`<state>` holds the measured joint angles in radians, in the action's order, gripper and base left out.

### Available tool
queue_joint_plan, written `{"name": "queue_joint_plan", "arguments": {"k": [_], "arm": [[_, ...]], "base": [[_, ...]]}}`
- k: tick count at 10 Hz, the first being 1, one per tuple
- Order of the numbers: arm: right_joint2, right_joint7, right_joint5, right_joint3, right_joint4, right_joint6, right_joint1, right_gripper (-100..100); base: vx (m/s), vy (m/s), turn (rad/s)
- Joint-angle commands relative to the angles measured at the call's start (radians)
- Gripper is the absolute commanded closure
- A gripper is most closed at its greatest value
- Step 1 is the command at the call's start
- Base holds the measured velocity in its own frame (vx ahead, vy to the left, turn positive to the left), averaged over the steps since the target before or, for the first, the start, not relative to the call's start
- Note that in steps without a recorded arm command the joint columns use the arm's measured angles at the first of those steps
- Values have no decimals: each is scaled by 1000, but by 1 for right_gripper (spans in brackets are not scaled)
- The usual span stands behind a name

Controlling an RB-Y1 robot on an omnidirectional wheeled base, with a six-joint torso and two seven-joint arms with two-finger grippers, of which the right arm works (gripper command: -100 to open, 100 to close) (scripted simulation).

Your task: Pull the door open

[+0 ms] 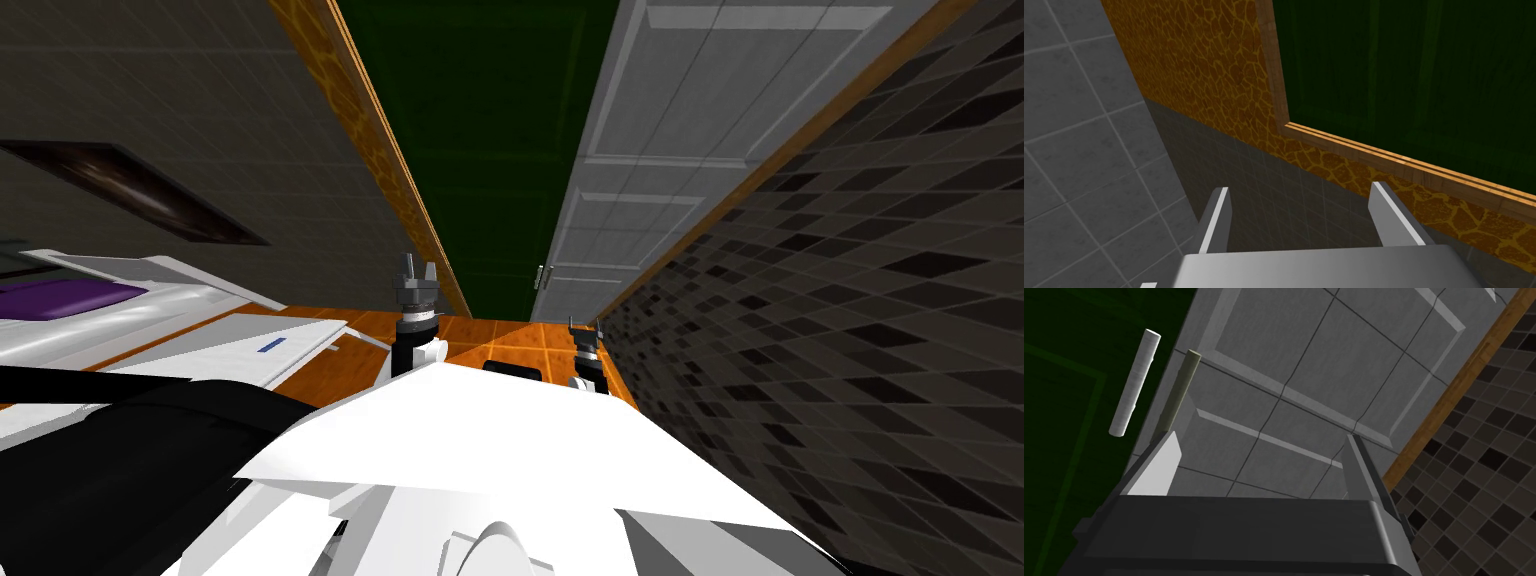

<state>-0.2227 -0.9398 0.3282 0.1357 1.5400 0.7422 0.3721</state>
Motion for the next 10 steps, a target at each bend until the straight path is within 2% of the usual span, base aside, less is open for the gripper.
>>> {"name": "queue_joint_plan", "arguments": {"k": [1,10], "arm": [[-9,-42,14,10,-38,10,-5,-100],[-55,-245,87,59,-234,47,-44,-100]], "base": [[106,13,95],[106,-1,88]]}}
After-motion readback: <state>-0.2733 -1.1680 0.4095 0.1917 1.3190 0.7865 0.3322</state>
